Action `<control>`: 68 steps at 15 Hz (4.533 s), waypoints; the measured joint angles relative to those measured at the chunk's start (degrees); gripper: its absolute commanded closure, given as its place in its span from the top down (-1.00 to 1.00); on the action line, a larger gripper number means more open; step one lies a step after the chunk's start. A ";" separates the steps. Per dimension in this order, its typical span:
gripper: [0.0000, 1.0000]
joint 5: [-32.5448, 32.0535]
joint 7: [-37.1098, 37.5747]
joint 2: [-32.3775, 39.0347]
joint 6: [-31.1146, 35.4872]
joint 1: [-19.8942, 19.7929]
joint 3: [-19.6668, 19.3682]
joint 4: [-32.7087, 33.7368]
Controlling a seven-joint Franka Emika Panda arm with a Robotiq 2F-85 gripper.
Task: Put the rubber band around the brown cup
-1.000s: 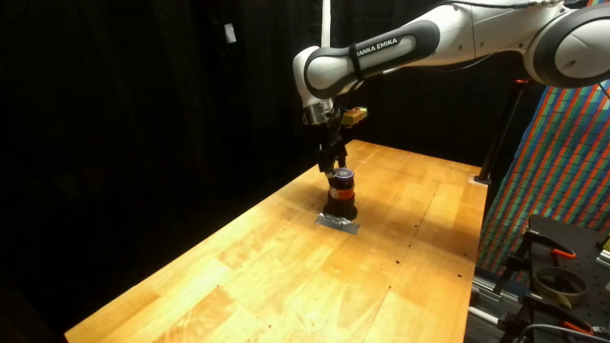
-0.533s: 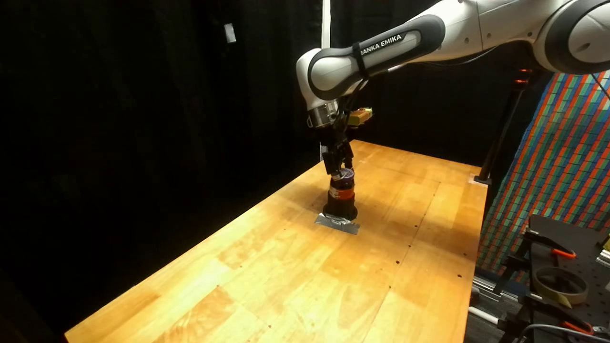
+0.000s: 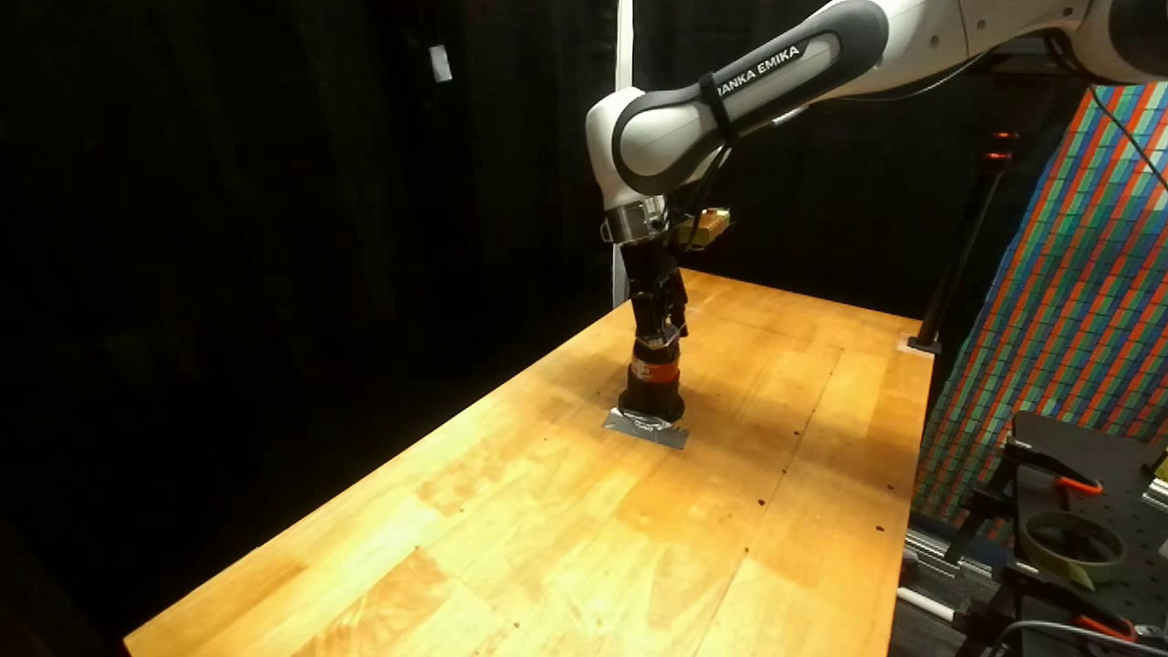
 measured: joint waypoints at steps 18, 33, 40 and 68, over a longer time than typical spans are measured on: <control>1.00 -1.77 -7.17 -23.96 54.54 -0.77 1.11 -48.47; -0.25 -6.13 -4.70 -24.96 89.73 9.25 -9.47 -63.02; -0.80 -5.44 -3.93 -24.96 90.83 13.23 -12.61 -64.21; -0.69 15.46 -10.21 -17.68 132.47 16.85 -8.37 -74.29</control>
